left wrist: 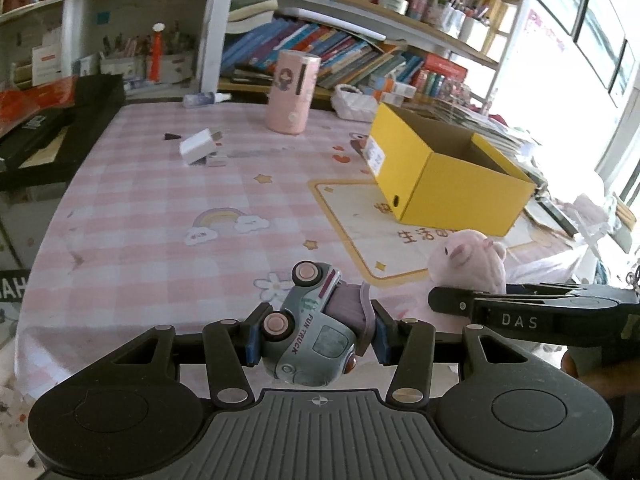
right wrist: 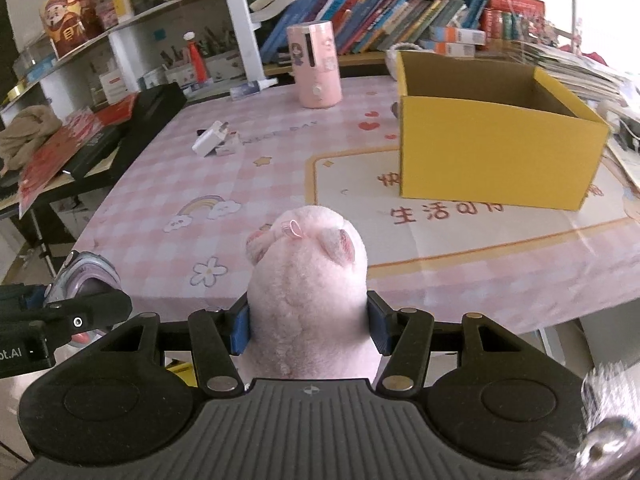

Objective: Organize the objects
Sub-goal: 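Carry the grey car and pink pig with both tools toward the yellow box, then lower both tools with the car and pig into the yellow box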

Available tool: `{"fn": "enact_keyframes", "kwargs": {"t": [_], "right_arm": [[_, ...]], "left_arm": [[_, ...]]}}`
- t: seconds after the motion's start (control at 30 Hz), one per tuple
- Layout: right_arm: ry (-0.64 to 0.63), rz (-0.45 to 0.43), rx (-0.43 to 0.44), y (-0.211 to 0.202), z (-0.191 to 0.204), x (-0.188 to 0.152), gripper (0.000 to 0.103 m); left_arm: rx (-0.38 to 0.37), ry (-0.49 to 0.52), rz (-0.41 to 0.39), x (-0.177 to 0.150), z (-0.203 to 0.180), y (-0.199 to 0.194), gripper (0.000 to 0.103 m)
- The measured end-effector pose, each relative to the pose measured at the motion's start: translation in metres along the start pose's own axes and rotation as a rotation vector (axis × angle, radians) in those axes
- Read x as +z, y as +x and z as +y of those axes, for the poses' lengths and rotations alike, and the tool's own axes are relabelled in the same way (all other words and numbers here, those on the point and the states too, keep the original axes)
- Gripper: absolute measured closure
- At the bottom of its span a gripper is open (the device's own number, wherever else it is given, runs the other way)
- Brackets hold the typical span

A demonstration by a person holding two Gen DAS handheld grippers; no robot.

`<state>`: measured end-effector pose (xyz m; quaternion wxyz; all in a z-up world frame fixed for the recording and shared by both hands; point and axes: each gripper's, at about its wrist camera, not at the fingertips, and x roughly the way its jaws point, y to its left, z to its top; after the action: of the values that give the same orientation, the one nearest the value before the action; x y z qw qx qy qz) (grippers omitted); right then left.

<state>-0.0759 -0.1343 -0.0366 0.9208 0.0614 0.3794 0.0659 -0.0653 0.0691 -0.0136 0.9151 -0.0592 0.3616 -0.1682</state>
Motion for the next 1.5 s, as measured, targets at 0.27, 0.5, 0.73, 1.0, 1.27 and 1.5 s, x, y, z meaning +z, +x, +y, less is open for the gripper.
{"fn": "enact_keyframes", "kwargs": {"t": [0.27, 0.5, 0.73, 1.0, 1.27, 1.5], "right_arm": [[0.066, -0.015, -0.062, -0.012, -0.022, -0.008, 0.050], [0.124, -0.023, -0.115, -0.021, -0.042, -0.014, 0.050], [0.190, -0.029, -0.173, -0.027, -0.068, -0.016, 0.050], [0.250, -0.031, -0.226, -0.029, -0.099, -0.011, 0.050], [0.267, -0.024, -0.254, -0.022, -0.123, 0.001, 0.050], [0.272, -0.062, -0.273, -0.019, -0.144, 0.023, 0.050]], "left_arm": [[-0.060, 0.062, 0.013, 0.005, -0.018, 0.012, 0.054], [-0.111, 0.113, 0.033, 0.010, -0.036, 0.027, 0.054], [-0.171, 0.170, 0.057, 0.019, -0.061, 0.046, 0.054], [-0.216, 0.211, 0.066, 0.032, -0.084, 0.069, 0.054], [-0.234, 0.221, 0.070, 0.046, -0.098, 0.092, 0.054], [-0.235, 0.238, 0.013, 0.071, -0.110, 0.104, 0.054]]}}
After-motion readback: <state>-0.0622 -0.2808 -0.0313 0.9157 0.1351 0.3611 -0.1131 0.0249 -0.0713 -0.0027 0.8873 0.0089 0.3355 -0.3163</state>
